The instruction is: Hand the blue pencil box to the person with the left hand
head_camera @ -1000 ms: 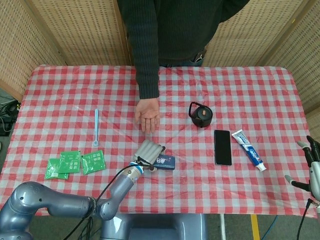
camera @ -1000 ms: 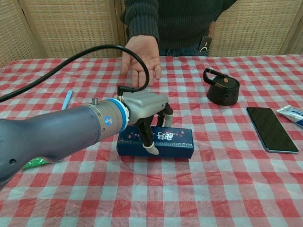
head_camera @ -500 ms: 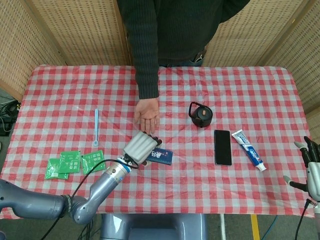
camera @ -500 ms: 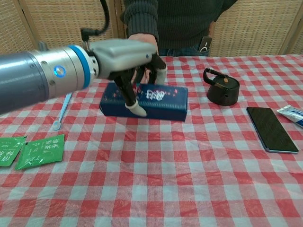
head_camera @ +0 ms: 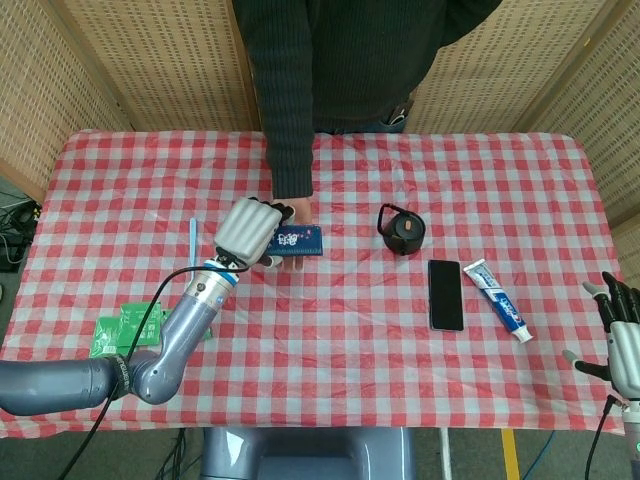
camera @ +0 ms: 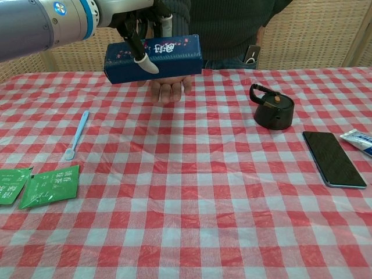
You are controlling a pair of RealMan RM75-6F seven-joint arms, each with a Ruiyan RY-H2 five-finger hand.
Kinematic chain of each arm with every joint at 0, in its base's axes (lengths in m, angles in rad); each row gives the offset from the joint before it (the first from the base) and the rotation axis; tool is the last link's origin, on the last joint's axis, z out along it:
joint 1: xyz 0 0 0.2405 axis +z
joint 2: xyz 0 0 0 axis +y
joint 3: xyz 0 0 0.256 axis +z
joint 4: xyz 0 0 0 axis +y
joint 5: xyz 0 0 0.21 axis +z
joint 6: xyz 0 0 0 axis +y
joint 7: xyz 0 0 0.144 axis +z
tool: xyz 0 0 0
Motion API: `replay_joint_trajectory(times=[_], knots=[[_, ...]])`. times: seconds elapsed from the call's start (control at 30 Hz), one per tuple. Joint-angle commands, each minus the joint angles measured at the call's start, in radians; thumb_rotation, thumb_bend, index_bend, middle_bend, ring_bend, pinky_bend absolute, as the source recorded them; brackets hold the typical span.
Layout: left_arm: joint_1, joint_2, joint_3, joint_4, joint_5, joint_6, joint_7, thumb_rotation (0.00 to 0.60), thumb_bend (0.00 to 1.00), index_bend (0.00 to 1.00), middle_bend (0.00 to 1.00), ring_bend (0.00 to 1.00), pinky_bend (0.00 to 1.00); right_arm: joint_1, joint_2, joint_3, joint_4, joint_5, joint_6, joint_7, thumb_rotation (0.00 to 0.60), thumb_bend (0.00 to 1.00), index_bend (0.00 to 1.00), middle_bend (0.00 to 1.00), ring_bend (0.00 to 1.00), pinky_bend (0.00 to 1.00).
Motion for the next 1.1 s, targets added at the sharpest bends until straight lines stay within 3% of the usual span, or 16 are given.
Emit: replay_joint_trajectory(times=[0.03, 0.13, 0.2, 0.27, 0.33, 0.63, 0.83, 0.87, 0.93, 1.03, 1.1], knots=[[-0.016, -0.028, 0.004, 0.050, -0.008, -0.013, -0.011, 0.600, 0.16, 0.67, 0.50, 0.57, 0.52, 0.002, 0.002, 0.004, 0.003, 0.006, -0.003, 0.006, 0.600, 0.00, 0.16, 0.00, 0.00, 0.00], [-0.024, -0.052, 0.010, 0.083, -0.012, -0.020, -0.019, 0.600, 0.11, 0.58, 0.40, 0.49, 0.45, 0.001, 0.005, 0.006, 0.006, 0.012, -0.005, 0.014, 0.600, 0.00, 0.16, 0.00, 0.00, 0.00], [-0.026, -0.057, 0.015, 0.078, -0.042, -0.029, -0.014, 0.600, 0.04, 0.35, 0.17, 0.24, 0.28, 0.000, 0.007, 0.006, 0.007, 0.013, -0.005, 0.020, 0.600, 0.00, 0.16, 0.00, 0.00, 0.00], [-0.028, -0.049, 0.006, 0.049, -0.056, -0.017, -0.010, 0.600, 0.00, 0.11, 0.02, 0.05, 0.12, -0.001, 0.009, 0.006, 0.008, 0.012, -0.004, 0.024, 0.600, 0.00, 0.16, 0.00, 0.00, 0.00], [-0.026, -0.043, 0.002, 0.029, -0.049, 0.001, -0.010, 0.600, 0.00, 0.00, 0.00, 0.00, 0.02, -0.002, 0.010, 0.005, 0.008, 0.012, -0.004, 0.027, 0.600, 0.00, 0.16, 0.00, 0.00, 0.00], [0.020, 0.054, -0.029, -0.141, 0.050, 0.109, -0.040, 0.600, 0.00, 0.00, 0.00, 0.00, 0.00, -0.006, 0.016, 0.000, 0.001, -0.003, 0.004, 0.033, 0.600, 0.00, 0.17, 0.00, 0.00, 0.00], [0.156, 0.257, 0.001, -0.361, 0.194, 0.252, -0.054, 0.600, 0.00, 0.00, 0.00, 0.00, 0.00, -0.009, 0.017, -0.009, -0.003, -0.022, 0.009, 0.036, 0.600, 0.00, 0.16, 0.00, 0.00, 0.00], [0.218, 0.317, 0.029, -0.399, 0.225, 0.305, -0.061, 0.600, 0.00, 0.00, 0.00, 0.00, 0.00, -0.009, 0.017, -0.013, -0.006, -0.029, 0.010, 0.036, 0.600, 0.00, 0.16, 0.00, 0.00, 0.00], [0.394, 0.431, 0.140, -0.446, 0.343, 0.416, -0.163, 0.600, 0.00, 0.00, 0.00, 0.00, 0.00, -0.013, 0.019, -0.020, -0.015, -0.048, 0.020, 0.035, 0.600, 0.00, 0.16, 0.00, 0.00, 0.00], [0.539, 0.481, 0.246, -0.361, 0.486, 0.468, -0.359, 0.600, 0.00, 0.00, 0.00, 0.00, 0.00, -0.016, 0.020, -0.025, -0.024, -0.062, 0.029, 0.031, 0.600, 0.00, 0.17, 0.00, 0.00, 0.00], [0.597, 0.478, 0.284, -0.297, 0.543, 0.498, -0.453, 0.600, 0.00, 0.00, 0.00, 0.00, 0.00, -0.016, 0.020, -0.027, -0.028, -0.067, 0.032, 0.027, 0.600, 0.00, 0.17, 0.00, 0.00, 0.00]])
